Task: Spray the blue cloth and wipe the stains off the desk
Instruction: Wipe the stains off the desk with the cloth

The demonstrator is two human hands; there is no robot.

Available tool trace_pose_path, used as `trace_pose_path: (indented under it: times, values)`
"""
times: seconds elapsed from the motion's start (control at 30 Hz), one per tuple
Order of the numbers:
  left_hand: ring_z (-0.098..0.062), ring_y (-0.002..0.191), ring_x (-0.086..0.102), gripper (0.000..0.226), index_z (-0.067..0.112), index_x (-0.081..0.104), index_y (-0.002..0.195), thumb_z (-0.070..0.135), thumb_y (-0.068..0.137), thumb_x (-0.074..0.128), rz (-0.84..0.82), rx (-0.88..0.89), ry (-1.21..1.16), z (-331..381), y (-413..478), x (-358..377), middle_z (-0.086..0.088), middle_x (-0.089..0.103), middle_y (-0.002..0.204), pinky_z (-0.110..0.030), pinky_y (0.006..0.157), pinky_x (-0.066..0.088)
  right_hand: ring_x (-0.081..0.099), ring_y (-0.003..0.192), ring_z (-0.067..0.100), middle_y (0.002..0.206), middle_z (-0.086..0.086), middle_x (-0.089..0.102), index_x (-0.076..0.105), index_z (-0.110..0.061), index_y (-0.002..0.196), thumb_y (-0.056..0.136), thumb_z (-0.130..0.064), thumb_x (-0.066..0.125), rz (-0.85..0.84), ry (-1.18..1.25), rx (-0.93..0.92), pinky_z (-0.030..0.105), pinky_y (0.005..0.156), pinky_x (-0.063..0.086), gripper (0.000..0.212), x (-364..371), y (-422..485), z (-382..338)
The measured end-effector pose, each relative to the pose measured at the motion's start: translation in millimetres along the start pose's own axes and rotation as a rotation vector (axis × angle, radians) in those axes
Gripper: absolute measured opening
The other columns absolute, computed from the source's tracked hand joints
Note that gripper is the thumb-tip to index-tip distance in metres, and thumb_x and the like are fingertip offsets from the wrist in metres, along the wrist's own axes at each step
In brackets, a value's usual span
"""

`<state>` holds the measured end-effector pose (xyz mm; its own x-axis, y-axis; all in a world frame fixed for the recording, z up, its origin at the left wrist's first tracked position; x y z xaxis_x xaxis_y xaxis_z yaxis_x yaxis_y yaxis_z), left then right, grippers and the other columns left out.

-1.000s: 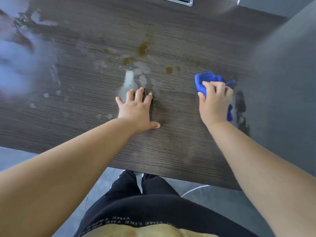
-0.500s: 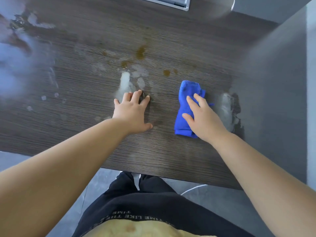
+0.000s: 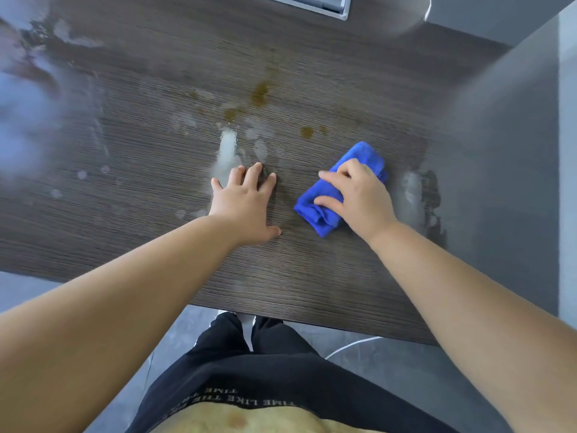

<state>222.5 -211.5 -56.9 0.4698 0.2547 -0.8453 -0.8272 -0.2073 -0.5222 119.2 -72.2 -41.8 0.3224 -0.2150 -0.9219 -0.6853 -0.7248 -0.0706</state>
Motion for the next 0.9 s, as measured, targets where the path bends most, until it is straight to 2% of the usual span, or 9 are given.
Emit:
trace_pose_path:
  times: [0.1, 0.17, 0.27, 0.37, 0.47, 0.57, 0.67, 0.77, 0.9]
  values:
    - [-0.028, 0.140, 0.009, 0.093, 0.028, 0.012, 0.148, 0.063, 0.075, 0.058, 0.000, 0.001, -0.064, -4, -1, -4, 0.000, 0.008, 0.154, -0.056, 0.110, 0.021, 0.055, 0.093, 0.029, 0.107, 0.010, 0.055, 0.062, -0.013, 0.117, 0.079, -0.040, 0.070, 0.015, 0.052, 0.045, 0.042, 0.078, 0.049, 0.047, -3, 11, -2]
    - [-0.026, 0.138, 0.013, 0.082, 0.028, 0.021, 0.146, 0.060, 0.079, 0.056, 0.013, 0.010, -0.109, -7, -1, -10, 0.001, 0.014, 0.152, -0.052, 0.108, 0.026, 0.051, 0.104, 0.032, 0.115, 0.010, 0.056, 0.062, -0.017, 0.116, 0.074, -0.053, 0.064, -0.048, -0.014, -0.162, 0.049, 0.090, 0.046, 0.055, -1, 0, -5]
    - [-0.023, 0.138, 0.017, 0.071, 0.028, 0.028, 0.143, 0.058, 0.083, 0.052, 0.051, 0.006, -0.112, -13, 1, -17, 0.003, 0.020, 0.150, -0.046, 0.102, 0.033, 0.032, 0.131, 0.035, 0.143, 0.005, 0.043, 0.049, -0.032, 0.130, 0.066, -0.066, 0.056, -0.243, -0.227, -0.414, 0.054, 0.108, 0.022, 0.073, 10, -15, 11]
    - [-0.023, 0.138, 0.017, 0.069, 0.028, 0.028, 0.143, 0.057, 0.084, 0.051, 0.057, 0.003, -0.095, -12, 1, -15, 0.003, 0.020, 0.149, -0.046, 0.102, 0.032, 0.041, 0.119, 0.031, 0.136, 0.004, 0.048, 0.044, -0.039, 0.130, 0.081, -0.054, 0.051, -0.196, -0.320, -0.576, 0.051, 0.094, 0.042, 0.053, 5, -3, 19]
    - [-0.022, 0.137, 0.017, 0.068, 0.030, 0.027, 0.143, 0.056, 0.084, 0.051, 0.076, -0.001, -0.091, -12, 0, -13, 0.004, 0.020, 0.149, -0.046, 0.102, 0.031, 0.048, 0.088, 0.029, 0.108, 0.010, 0.059, 0.060, -0.032, 0.120, 0.086, -0.040, 0.049, -0.117, -0.275, -0.620, 0.039, 0.071, 0.048, 0.037, -4, 17, 10]
    - [-0.022, 0.137, 0.017, 0.068, 0.032, 0.027, 0.142, 0.056, 0.084, 0.051, 0.095, 0.002, -0.104, -13, 1, -13, 0.004, 0.020, 0.149, -0.046, 0.103, 0.029, 0.050, 0.065, 0.027, 0.083, 0.010, 0.057, 0.069, -0.021, 0.113, 0.083, -0.033, 0.053, -0.014, -0.217, -0.492, 0.031, 0.061, 0.045, 0.036, -6, 14, 5]
    - [-0.025, 0.140, 0.008, 0.070, 0.033, 0.024, 0.143, 0.058, 0.083, 0.050, 0.099, -0.001, -0.068, -17, 2, -11, 0.001, 0.016, 0.151, -0.052, 0.110, 0.019, 0.051, 0.058, 0.027, 0.076, 0.010, 0.052, 0.069, -0.015, 0.111, 0.074, -0.022, 0.075, 0.098, -0.197, -0.246, 0.026, 0.052, 0.042, 0.039, -3, -12, 17]
    - [-0.028, 0.142, -0.001, 0.079, 0.032, 0.016, 0.145, 0.064, 0.080, 0.048, 0.106, -0.048, -0.043, -28, 7, -11, -0.004, 0.009, 0.153, -0.055, 0.114, 0.010, 0.056, 0.063, 0.031, 0.092, 0.015, 0.054, 0.066, -0.012, 0.114, 0.077, -0.017, 0.073, 0.195, -0.131, 0.072, 0.033, 0.051, 0.047, 0.038, -11, -9, 36]
    - [-0.030, 0.140, 0.006, 0.091, 0.035, 0.013, 0.145, 0.072, 0.072, 0.052, 0.076, -0.081, -0.038, -41, 12, -12, -0.003, 0.008, 0.153, -0.053, 0.113, 0.015, 0.057, 0.082, 0.029, 0.119, 0.010, 0.046, 0.048, -0.026, 0.136, 0.089, -0.025, 0.059, 0.262, -0.075, 0.464, 0.034, 0.065, 0.041, 0.049, -19, 35, 51]
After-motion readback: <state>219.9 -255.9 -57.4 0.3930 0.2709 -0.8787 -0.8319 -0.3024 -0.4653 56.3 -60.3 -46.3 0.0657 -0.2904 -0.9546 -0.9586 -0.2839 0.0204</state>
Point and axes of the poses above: each hand's wrist, its own y-axis towards the middle knuckle, its own x-axis out of the palm, z = x × y, the point moved 7 cm from there along y, towards the middle knuckle
